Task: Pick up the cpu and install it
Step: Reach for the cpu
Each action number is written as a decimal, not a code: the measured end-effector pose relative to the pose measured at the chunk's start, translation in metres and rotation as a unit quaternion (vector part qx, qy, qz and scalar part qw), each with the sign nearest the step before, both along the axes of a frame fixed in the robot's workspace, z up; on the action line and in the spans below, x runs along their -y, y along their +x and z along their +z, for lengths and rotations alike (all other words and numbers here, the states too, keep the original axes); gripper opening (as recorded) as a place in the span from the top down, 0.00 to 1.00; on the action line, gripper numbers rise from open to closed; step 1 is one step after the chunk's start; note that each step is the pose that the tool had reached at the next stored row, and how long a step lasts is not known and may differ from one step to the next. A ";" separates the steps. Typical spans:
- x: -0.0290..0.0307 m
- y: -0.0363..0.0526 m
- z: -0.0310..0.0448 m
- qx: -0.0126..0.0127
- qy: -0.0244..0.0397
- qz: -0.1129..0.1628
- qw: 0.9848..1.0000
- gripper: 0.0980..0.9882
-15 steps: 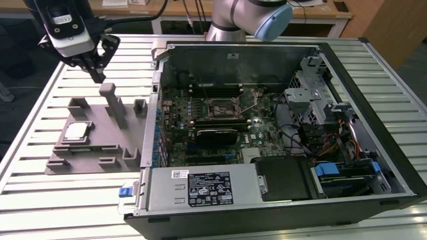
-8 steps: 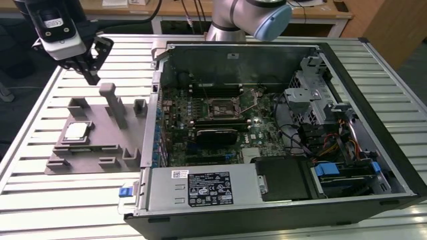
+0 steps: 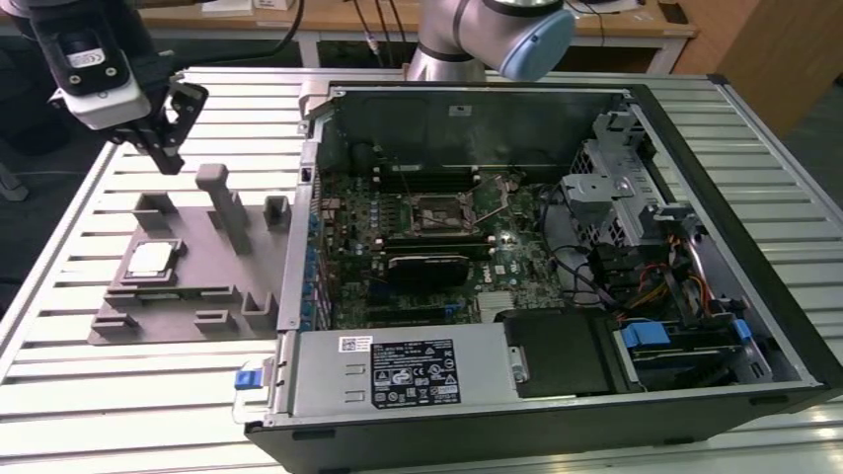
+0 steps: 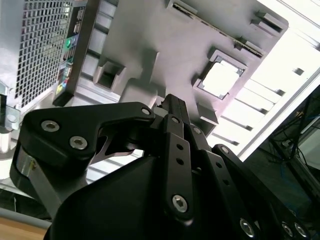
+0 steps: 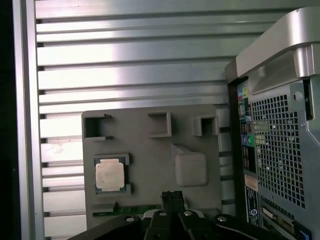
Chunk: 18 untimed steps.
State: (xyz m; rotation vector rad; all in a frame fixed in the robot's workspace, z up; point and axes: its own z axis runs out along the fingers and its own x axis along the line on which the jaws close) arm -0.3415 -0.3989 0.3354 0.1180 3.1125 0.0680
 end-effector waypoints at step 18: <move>-0.0023 -0.0327 -0.0322 0.000 0.000 0.000 1.000 0.99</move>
